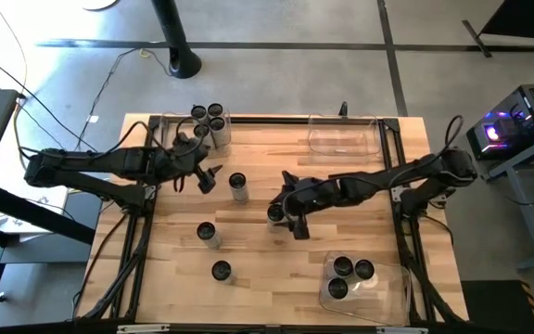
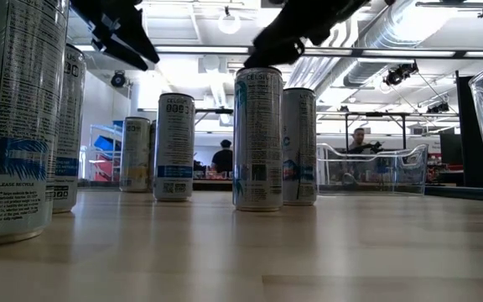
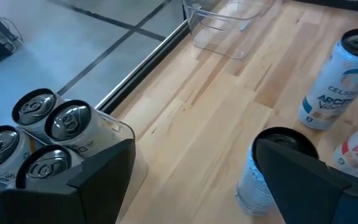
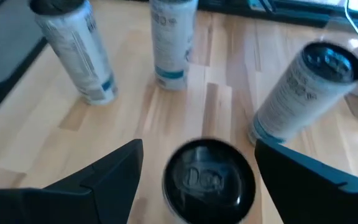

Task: Sort soda cans
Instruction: Put the white-pink soda can into the bottom right transparent bin

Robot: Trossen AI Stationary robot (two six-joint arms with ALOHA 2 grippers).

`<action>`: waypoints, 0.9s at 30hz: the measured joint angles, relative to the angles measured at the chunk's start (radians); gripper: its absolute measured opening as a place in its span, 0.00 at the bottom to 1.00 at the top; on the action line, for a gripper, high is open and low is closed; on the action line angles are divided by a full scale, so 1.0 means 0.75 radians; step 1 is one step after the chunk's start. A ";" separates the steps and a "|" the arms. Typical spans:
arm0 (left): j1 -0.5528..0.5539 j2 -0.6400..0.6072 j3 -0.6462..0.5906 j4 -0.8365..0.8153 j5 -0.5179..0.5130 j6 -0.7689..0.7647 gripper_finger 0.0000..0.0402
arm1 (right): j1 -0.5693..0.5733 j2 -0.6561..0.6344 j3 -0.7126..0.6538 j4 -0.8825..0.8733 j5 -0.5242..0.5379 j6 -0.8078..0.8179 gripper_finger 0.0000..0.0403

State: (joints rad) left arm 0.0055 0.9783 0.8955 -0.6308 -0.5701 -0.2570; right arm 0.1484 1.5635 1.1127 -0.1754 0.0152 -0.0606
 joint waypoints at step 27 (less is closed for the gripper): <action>-0.036 0.000 0.000 0.000 -0.030 -0.006 0.82 | 0.001 -0.003 -0.184 0.217 -0.012 0.010 0.76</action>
State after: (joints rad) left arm -0.0216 0.9783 0.8955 -0.6308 -0.5922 -0.2611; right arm 0.1490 1.5612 0.9749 -0.0130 0.0063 -0.0533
